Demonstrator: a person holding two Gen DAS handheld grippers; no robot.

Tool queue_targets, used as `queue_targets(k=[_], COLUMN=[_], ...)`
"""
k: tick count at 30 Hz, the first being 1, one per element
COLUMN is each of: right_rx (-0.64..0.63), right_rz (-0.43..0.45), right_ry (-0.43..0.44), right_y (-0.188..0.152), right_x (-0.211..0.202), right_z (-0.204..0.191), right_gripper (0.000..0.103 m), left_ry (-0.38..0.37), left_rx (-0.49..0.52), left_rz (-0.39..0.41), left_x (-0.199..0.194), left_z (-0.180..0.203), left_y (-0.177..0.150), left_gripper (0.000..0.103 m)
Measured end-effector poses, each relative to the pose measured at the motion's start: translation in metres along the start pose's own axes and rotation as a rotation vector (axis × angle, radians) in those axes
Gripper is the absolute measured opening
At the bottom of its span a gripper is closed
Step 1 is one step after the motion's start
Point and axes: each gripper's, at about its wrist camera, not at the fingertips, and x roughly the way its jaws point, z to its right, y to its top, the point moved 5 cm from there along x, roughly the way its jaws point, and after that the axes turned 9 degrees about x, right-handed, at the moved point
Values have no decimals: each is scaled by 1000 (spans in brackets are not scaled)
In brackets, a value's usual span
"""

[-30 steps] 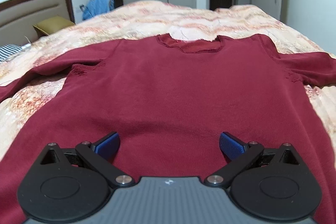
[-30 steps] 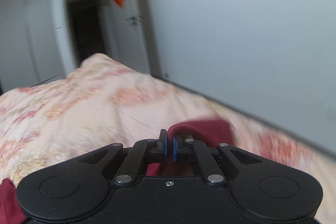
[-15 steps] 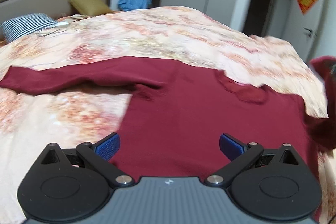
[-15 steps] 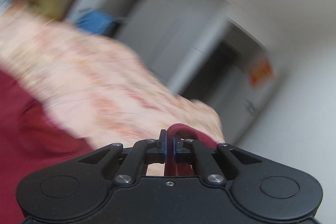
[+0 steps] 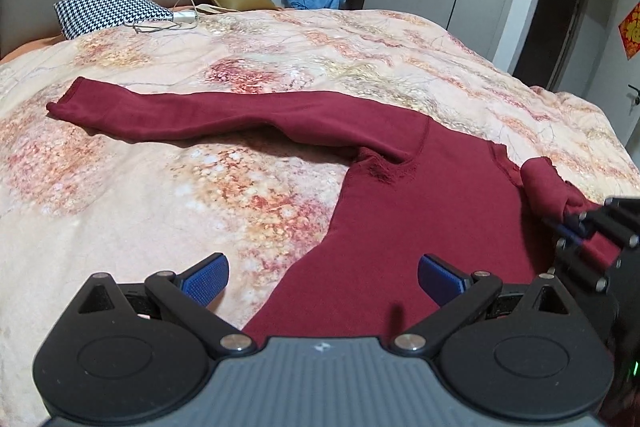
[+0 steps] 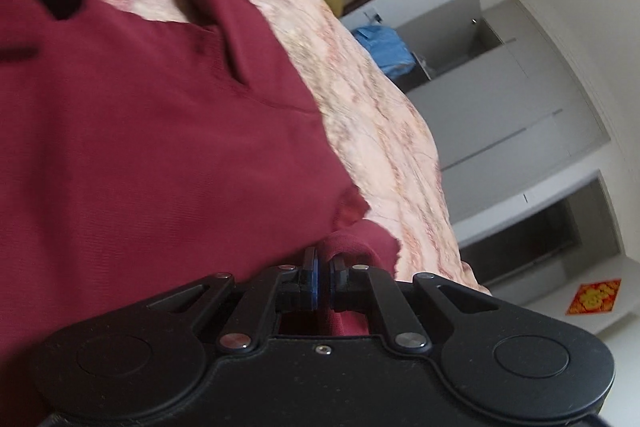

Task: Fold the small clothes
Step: 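Carry the sleeve cuff with the right tool across the sweater body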

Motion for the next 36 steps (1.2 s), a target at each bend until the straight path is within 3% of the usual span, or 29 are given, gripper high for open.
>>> queue_targets(k=[8,9,10,13,14,16,19,24,30,33,36], right_rx=[-153,-174,-189,-174,-141,-47,139,365,567,738,939], right_rz=[87,88,96,113,111,102,91,60,-14,-57,-109], right_ry=[73,81,84,86,101,127,174,136,23,-3,-21], right_y=[0,-3,-4,-6,-5,-6,-15,-49,-93,-111,-136], right_x=[-32,-34,-36,-45,-49,-57,-75,-98,-95,-78,-47], right_z=[-41,-46,-50,-50,-45,-36,-8,36,91,124,158], right_gripper=[5,7,17,33,37,58,78,99,102,102,99], left_ry=[-22,-23,-23,-23,-24,-34,-75,-137,-78,-58,-75], left_rx=[-17,-17,-18,-20,-19,-18,-8,87,174,145,122], left_rz=[24,24,24,22,23,32,63,116,125,60,78], left_x=[0,1,1,3,3,5,8,27,76,99,103], left_z=[7,8,7,7,8,10,22,62,99,97,92], left_y=[2,2,2,4,4,7,12,26,37,29,21], left_gripper=[103,103,103,103,103,103,103,103,103,103,103])
